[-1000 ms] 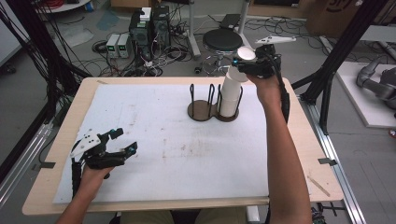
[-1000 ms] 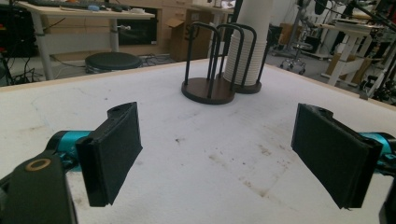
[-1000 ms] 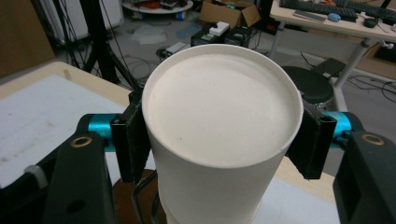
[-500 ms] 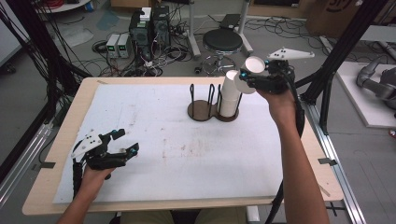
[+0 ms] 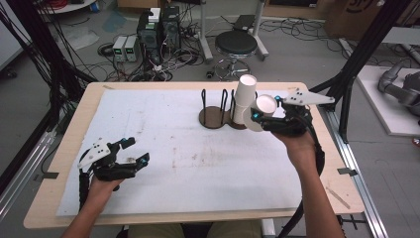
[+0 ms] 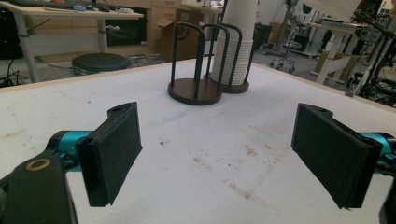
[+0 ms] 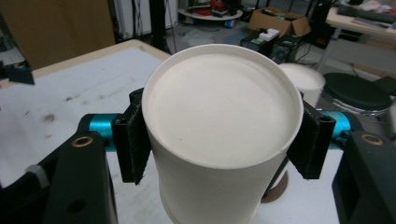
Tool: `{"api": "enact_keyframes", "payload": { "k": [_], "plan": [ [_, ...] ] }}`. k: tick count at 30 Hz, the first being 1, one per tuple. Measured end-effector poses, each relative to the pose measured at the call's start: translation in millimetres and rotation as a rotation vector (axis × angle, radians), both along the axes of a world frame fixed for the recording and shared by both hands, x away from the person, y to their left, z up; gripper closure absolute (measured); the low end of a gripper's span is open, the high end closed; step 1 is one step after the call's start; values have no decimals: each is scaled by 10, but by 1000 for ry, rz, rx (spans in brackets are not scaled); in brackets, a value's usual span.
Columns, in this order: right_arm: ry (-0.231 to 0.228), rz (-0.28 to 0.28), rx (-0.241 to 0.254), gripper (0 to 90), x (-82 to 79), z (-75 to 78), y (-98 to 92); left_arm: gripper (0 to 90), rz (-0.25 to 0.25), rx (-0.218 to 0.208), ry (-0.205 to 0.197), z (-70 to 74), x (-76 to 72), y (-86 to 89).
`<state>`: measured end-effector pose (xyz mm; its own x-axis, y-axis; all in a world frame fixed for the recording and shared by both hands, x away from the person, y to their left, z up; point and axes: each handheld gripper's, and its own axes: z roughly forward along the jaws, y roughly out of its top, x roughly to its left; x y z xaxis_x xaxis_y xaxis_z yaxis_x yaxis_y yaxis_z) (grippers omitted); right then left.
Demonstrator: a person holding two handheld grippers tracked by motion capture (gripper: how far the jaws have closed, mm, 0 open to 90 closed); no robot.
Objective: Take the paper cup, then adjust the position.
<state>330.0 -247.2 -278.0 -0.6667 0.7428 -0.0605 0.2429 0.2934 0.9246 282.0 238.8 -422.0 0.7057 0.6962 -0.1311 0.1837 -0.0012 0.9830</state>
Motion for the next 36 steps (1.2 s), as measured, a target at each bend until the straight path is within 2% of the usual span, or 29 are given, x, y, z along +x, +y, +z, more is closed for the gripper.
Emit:
{"api": "enact_keyframes", "payload": {
  "k": [8,14,24,36],
  "plan": [
    [53,86,-31,337,-113,-295,175,157,-35,-2,-5,-5,3,-44],
    [88,140,-33,336,-129,-457,314,157,-48,-15,-5,-7,-5,-31],
    [110,199,-45,336,-105,-578,502,157,-58,-19,-20,12,-29,-37],
    [107,224,-19,335,-114,-642,560,157,-119,-24,-35,32,-33,-131]
  ]
}}
